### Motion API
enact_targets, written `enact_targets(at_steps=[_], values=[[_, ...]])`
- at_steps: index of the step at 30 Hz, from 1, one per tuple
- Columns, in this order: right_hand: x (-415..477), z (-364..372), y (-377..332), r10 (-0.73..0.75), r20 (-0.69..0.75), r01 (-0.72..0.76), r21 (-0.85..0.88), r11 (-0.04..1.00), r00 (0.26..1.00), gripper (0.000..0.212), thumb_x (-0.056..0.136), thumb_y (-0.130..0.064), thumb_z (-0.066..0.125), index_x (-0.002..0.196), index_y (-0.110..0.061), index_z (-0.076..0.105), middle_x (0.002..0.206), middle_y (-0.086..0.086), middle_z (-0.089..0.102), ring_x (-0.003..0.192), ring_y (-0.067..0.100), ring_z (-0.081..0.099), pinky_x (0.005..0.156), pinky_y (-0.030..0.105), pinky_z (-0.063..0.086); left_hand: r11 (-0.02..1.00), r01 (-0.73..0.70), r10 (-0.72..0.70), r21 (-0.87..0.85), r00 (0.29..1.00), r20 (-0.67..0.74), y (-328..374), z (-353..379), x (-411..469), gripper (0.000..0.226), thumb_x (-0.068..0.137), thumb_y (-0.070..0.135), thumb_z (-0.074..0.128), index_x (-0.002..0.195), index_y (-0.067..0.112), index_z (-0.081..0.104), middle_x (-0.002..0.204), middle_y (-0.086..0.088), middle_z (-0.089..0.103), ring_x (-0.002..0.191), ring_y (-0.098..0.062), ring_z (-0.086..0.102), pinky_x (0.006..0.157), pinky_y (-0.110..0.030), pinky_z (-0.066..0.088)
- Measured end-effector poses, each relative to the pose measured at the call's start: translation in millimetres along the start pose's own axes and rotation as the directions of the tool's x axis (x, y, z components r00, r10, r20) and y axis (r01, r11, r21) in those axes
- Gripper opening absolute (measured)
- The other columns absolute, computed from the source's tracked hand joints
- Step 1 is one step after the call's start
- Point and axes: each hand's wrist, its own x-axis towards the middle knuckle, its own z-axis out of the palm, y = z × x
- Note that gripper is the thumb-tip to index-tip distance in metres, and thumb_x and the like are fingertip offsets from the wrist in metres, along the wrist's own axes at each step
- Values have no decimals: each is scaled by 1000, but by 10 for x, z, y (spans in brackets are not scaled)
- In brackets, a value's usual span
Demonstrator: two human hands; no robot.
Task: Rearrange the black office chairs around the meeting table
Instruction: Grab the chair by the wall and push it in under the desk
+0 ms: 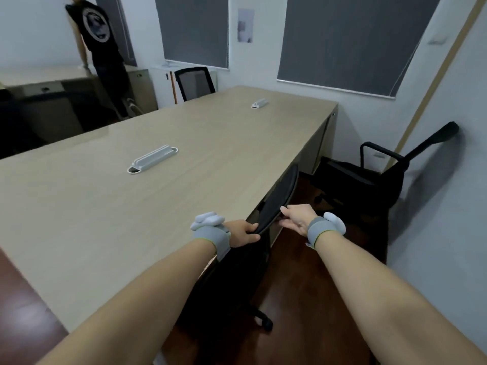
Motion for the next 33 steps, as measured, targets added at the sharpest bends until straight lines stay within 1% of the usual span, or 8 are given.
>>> enact_targets(at_steps=[3,9,14,16,20,25,30,33], values=[[117,2,1,-34,-35,35,20,999,999,41,95,-3,48,134,8,41,140,24,47,125,35,53,80,32,57,1000,19,-19,-13,1000,-9,30,-9,-4,57,100,38,34,152,17,23,155,-6,35,140,-23,38,116,-34,30],[155,-101,-28,-23,43,23,-5,1000,999,44,94,-5,50,135,5,41,141,22,48,124,32,54,87,32,55,997,81,-82,15,997,12,188,-80,-52,55,100,33,37,150,15,27,152,-7,40,138,-24,41,115,-36,32],[-61,-298,-104,65,93,-51,-150,987,994,43,97,-19,46,139,-15,42,141,15,51,113,33,63,79,33,53,983,176,-179,-52,982,-63,545,-258,-1,46,94,10,44,139,10,47,140,-10,54,115,-29,57,81,-29,45],[-82,-476,-151,73,91,-54,-197,979,993,41,98,-17,43,138,-13,42,142,15,48,116,32,61,78,33,52,967,149,-183,-204,970,-158,653,-327,65,45,92,7,40,135,12,50,135,-9,58,118,-28,58,88,-31,49],[-36,-1212,-322,66,-59,-78,-236,969,996,42,97,-14,42,137,-3,38,139,15,50,107,31,64,71,33,53,973,48,-116,-226,947,-299,1008,-487,333,40,90,11,44,129,15,55,128,-8,64,117,-28,59,99,-32,46],[158,-2155,-695,19,-230,-79,-255,964,973,41,96,-14,46,135,-1,40,133,16,54,70,22,61,58,32,52,995,-30,-3,-94,941,-338,1421,-712,907,42,91,9,43,130,15,55,130,-9,61,119,-26,57,99,-31,44],[648,-2809,-1283,-46,-327,-26,-212,977,944,42,96,-14,46,136,-2,39,132,16,54,91,28,62,75,35,52,991,-133,124,-5,936,-331,1929,-1125,1913,42,91,10,46,133,13,52,128,-10,63,118,-27,58,98,-31,45],[925,-2985,-1570,-68,-367,-12,-209,978,928,42,96,-14,46,136,-3,41,133,15,53,89,26,63,78,35,51,984,-176,172,16,934,-314,2123,-1352,2443,43,91,10,46,133,12,51,126,-10,64,116,-27,59,97,-30,45]])
